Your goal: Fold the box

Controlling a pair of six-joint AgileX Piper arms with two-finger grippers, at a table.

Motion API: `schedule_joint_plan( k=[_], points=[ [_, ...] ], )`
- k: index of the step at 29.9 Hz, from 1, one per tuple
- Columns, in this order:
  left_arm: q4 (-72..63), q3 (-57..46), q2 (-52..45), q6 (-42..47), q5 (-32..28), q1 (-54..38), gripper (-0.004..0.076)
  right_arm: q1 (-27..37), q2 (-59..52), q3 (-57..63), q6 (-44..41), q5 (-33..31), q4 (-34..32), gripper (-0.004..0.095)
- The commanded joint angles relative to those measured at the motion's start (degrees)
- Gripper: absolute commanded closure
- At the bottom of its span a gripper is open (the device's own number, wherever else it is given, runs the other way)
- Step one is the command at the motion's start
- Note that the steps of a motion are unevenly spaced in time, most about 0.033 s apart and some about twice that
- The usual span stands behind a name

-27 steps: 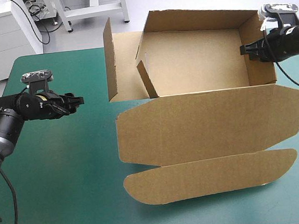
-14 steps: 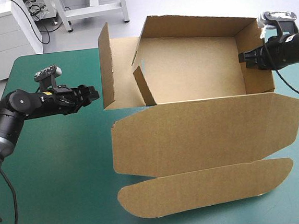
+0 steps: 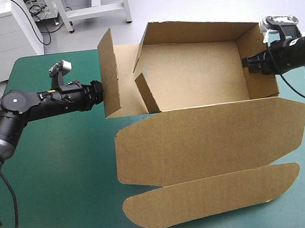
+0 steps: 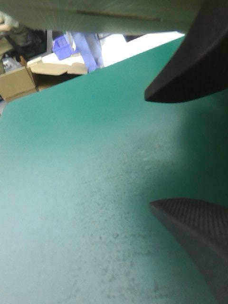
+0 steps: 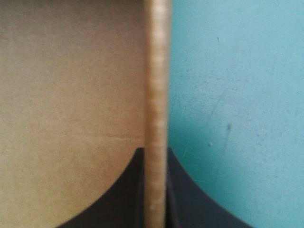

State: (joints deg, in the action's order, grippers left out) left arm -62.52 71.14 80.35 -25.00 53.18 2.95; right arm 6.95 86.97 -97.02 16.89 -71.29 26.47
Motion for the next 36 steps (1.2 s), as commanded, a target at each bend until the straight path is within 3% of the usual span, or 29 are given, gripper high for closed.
schedule_joint_plan(
  k=[1,16,22,36],
  points=[
    [-10.12,1.83,-1.86,-4.02,1.97,0.06,0.0302,0.20,-2.68,-1.44,0.09,-0.54,3.07,0.0928],
    [-14.60,1.83,-3.73,-8.16,8.58,0.06,0.0302,0.20,-1.23,-1.35,0.05,-0.36,0.70,0.0923],
    [-16.15,1.83,-5.01,-9.29,9.26,0.06,0.0302,-5.00,-0.18,-0.74,-2.39,1.30,-4.55,0.0922],
    [-16.05,1.83,-5.01,-9.54,12.89,0.06,0.0302,-13.12,1.69,-0.74,-5.95,7.52,-6.77,0.0922]
  ],
)
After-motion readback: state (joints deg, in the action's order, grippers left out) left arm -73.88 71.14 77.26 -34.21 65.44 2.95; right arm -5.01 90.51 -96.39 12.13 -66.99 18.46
